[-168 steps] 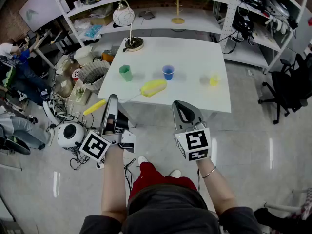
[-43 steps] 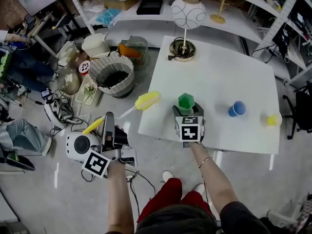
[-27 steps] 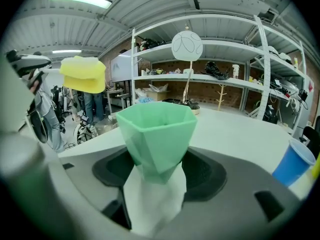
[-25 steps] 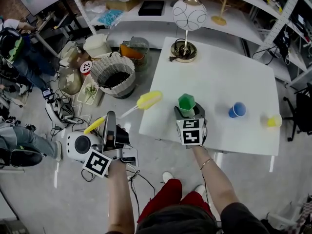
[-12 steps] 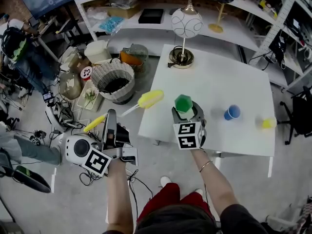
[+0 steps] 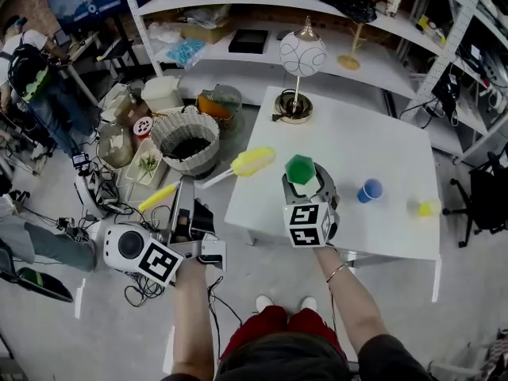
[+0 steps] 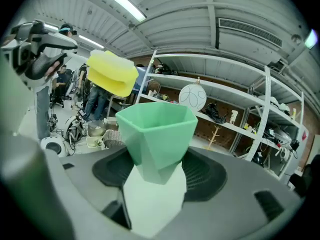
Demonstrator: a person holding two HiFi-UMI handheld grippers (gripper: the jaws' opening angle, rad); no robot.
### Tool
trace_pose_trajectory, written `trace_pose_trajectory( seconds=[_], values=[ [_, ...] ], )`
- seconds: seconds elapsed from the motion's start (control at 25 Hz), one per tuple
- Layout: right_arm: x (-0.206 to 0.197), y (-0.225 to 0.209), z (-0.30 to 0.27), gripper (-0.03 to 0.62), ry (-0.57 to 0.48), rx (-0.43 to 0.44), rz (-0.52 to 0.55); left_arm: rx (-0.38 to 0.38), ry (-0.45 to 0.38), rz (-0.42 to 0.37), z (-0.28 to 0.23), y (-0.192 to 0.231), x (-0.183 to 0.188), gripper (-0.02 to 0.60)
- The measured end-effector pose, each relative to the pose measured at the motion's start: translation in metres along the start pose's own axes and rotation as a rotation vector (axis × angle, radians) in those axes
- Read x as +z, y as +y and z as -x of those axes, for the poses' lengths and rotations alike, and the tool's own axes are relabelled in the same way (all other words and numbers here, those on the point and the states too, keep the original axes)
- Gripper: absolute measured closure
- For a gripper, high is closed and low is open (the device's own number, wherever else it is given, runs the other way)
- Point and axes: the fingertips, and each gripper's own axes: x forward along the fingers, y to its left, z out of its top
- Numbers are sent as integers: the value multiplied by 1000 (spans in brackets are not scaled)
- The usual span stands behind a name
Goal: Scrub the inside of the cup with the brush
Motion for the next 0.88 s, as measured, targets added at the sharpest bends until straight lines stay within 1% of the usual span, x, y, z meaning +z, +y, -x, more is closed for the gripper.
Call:
trace_pose_trajectory(
  seconds=[0.28,0.48,0.64,0.88],
  values=[
    [10,-5,11,285,-16,-46,112,-58,-3,-51,10,-37,8,538],
    [15,-9,18,284,-18,-66,206,-83,15,-89,13,-58,3,538],
    [10,-18,23,284,-5,-83,280,-93,60,-111,9,-69,-17,538],
    [-6,-27,27,284,30,-82,361,-77,136,-156,-1,-81,-56,538]
  ],
)
